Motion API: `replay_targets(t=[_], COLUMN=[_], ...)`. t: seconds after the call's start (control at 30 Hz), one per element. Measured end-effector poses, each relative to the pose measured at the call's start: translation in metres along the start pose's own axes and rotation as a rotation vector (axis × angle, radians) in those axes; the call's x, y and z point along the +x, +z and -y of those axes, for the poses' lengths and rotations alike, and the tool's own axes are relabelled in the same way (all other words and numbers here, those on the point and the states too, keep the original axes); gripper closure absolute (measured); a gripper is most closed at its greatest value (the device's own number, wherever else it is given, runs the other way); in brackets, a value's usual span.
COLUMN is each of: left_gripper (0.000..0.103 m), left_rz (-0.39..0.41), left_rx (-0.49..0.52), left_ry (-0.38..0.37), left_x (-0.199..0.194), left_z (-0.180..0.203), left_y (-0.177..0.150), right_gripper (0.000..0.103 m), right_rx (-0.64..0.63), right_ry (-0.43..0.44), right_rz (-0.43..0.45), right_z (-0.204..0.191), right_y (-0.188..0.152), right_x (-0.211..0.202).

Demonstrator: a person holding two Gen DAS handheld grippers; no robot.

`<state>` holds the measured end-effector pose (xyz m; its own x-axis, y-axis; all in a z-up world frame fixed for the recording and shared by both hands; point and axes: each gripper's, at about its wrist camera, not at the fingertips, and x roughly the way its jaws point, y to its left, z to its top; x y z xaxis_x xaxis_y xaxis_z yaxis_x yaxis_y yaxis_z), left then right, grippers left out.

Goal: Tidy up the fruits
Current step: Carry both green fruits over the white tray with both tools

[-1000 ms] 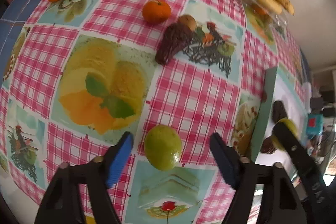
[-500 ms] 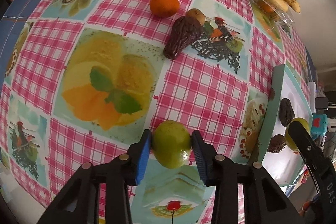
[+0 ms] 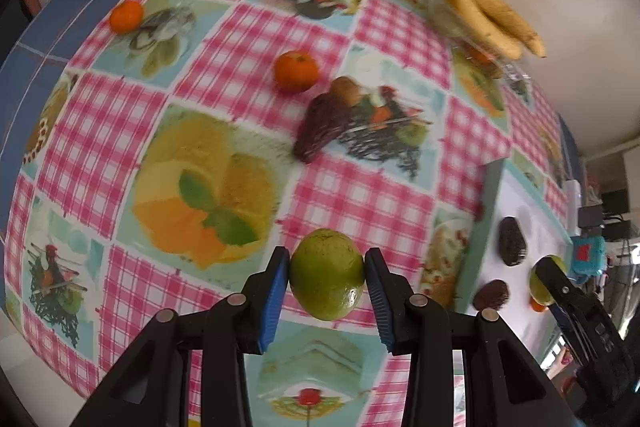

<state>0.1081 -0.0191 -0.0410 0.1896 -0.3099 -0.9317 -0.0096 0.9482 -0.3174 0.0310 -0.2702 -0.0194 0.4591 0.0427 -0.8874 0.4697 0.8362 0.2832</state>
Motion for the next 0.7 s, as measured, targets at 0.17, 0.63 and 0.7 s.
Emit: replay_targets(t=[0.17, 0.63, 0.7], left_gripper=[0.062, 0.062, 0.062], left_rz=[0.034, 0.039, 0.030], left_rx=[0.042, 0.245, 0.281], left_ry=[-0.029, -0.040, -0.036], left_x=[-0.012, -0.005, 0.000], left_z=[0.027, 0.112, 0.125], left_y=[-0.006, -0.038, -0.045], right_gripper=[0.049, 0.049, 0.049], right_rx=[0.086, 0.273, 0.280], right_ry=[-0.051, -0.199, -0.221], right_rz=[0.030, 0.128, 0.137], right_z=[0.037, 0.126, 0.133], right_y=[0.011, 0.017, 0.017], right_x=[-0.009, -0.042, -0.045])
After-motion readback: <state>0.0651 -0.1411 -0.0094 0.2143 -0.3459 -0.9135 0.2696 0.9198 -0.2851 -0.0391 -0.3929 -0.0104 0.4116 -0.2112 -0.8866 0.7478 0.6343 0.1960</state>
